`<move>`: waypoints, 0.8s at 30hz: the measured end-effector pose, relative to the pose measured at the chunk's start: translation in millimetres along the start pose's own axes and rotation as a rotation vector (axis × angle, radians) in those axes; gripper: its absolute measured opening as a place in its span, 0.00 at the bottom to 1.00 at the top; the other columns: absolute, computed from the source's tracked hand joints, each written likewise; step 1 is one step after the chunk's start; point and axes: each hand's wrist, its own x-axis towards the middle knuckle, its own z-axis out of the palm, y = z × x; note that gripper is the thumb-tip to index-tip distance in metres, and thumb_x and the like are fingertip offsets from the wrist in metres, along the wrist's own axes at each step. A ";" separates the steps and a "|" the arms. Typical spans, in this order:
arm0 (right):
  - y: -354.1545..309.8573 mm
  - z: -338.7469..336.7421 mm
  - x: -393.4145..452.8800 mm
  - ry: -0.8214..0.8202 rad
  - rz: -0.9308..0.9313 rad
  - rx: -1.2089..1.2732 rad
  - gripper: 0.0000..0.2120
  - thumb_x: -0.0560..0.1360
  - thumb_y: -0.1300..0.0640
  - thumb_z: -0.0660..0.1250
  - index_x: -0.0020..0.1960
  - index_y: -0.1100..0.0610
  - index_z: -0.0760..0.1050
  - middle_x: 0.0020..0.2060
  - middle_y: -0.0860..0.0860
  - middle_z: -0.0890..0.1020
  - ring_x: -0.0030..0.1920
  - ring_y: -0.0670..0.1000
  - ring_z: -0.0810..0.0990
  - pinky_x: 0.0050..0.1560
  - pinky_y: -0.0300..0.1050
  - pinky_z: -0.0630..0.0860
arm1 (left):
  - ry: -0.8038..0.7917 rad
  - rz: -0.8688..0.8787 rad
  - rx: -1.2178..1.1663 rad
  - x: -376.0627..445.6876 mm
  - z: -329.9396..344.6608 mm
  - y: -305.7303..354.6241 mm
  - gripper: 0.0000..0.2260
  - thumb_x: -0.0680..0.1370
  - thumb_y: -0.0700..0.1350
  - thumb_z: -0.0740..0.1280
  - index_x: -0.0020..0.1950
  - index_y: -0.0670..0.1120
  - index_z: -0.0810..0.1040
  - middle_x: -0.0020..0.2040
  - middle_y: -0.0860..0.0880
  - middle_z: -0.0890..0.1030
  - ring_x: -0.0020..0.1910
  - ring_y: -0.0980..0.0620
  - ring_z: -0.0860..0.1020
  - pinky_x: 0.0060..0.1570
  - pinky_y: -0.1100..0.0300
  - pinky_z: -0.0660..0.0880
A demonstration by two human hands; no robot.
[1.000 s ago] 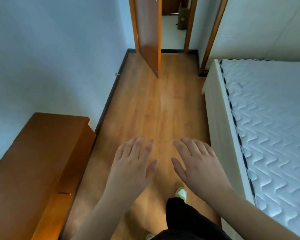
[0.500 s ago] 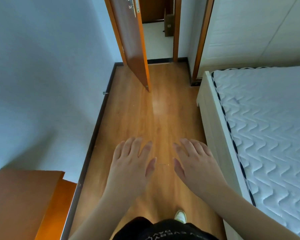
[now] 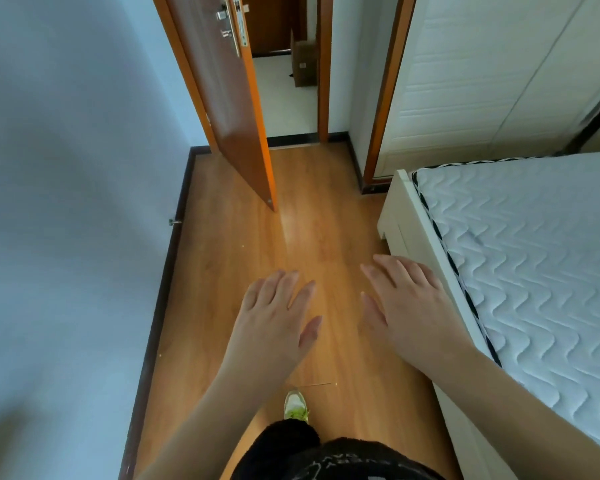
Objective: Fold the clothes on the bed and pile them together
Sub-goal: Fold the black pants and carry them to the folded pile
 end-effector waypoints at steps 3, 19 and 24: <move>-9.5 2.9 43.6 0.006 0.044 -0.001 0.20 0.80 0.47 0.56 0.65 0.56 0.75 0.63 0.54 0.77 0.63 0.56 0.76 0.65 0.55 0.72 | 0.004 0.047 -0.012 44.6 -1.8 -34.7 0.22 0.82 0.59 0.52 0.71 0.50 0.71 0.70 0.48 0.73 0.71 0.46 0.70 0.69 0.47 0.67; 94.0 52.9 250.9 0.095 0.227 -0.059 0.18 0.79 0.50 0.58 0.63 0.56 0.76 0.60 0.54 0.78 0.61 0.56 0.76 0.63 0.53 0.71 | 0.035 0.293 -0.008 344.4 21.2 -97.0 0.21 0.81 0.57 0.58 0.68 0.47 0.75 0.67 0.46 0.75 0.67 0.45 0.73 0.65 0.47 0.70; 151.7 61.4 342.6 0.078 0.254 -0.014 0.18 0.79 0.47 0.57 0.64 0.54 0.74 0.62 0.53 0.77 0.63 0.56 0.75 0.65 0.54 0.71 | -0.016 0.319 0.024 445.5 14.7 -91.5 0.21 0.82 0.57 0.57 0.69 0.47 0.75 0.67 0.46 0.76 0.67 0.46 0.73 0.66 0.47 0.70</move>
